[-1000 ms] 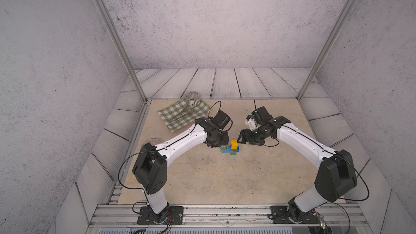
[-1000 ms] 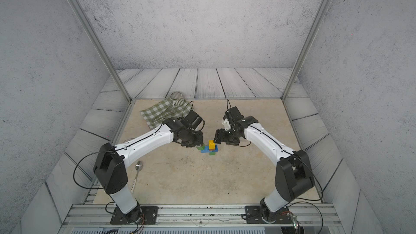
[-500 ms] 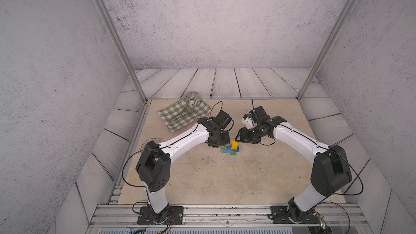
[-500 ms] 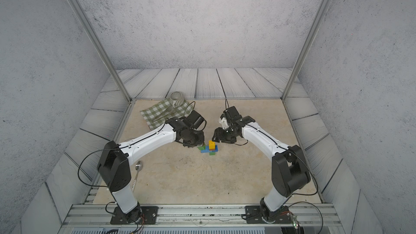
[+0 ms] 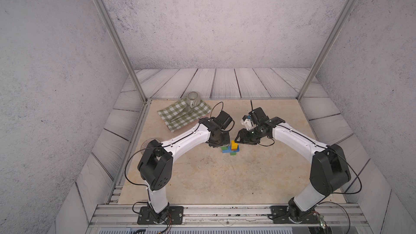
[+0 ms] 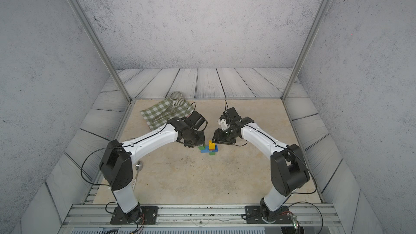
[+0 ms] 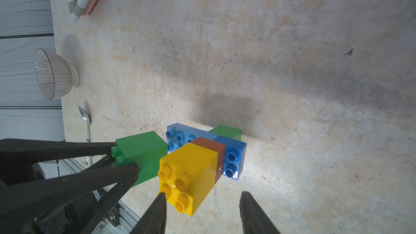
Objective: Assemble the number 4 with lego
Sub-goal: Assemble the lego brick with the lego brick.
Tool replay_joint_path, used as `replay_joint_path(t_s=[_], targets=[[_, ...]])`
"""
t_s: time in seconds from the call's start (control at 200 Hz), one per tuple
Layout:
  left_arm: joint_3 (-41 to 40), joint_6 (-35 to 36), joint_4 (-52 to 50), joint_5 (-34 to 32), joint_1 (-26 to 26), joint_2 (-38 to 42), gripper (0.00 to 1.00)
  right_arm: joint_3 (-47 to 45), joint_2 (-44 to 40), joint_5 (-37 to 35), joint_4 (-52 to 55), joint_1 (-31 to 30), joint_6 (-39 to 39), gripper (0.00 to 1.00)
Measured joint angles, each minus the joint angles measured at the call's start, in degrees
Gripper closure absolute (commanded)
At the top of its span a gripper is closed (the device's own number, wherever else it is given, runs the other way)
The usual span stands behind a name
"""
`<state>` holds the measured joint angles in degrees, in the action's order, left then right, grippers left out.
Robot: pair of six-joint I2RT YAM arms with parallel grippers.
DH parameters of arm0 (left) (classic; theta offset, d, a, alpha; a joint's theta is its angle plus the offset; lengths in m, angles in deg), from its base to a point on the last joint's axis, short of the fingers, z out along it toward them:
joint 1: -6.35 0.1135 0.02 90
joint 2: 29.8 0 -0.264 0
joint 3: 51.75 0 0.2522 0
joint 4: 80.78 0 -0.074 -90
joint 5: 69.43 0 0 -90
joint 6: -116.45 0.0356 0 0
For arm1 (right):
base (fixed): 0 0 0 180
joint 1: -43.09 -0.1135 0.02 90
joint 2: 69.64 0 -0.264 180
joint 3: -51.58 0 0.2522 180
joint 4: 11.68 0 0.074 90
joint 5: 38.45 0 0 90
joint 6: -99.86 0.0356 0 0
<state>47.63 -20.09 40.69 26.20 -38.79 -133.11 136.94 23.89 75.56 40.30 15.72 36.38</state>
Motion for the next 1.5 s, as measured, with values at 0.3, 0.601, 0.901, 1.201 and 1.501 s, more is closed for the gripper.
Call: replay_joint_path(t_s=[0.3, 0.601, 0.901, 1.201, 1.501], targets=[[0.00, 0.00, 0.02, -0.28, 0.00, -0.02, 1.00, 0.00, 0.39, -0.44, -0.28, -0.74, -0.02, 0.49], [0.00, -0.02, 0.15, -0.28, 0.00, -0.17, 1.00, 0.00, 0.98, -1.84, -0.26, -1.84, -0.04, 0.53], [0.00, -0.13, 0.20, -0.26, 0.00, -1.33, 1.00, 0.00, 1.18, -2.19, -0.63, -1.97, 0.00, 0.56], [0.00, -0.90, 0.22, -0.28, -0.37, -1.95, 1.00, -0.33, 0.94, -2.95, -1.38, -1.99, 0.28, 0.58], [0.44, -1.40, 0.24, -1.18, -0.85, -2.93, 1.00, -0.98, 0.50, -3.13, -2.10, -1.99, 0.48, 0.58]])
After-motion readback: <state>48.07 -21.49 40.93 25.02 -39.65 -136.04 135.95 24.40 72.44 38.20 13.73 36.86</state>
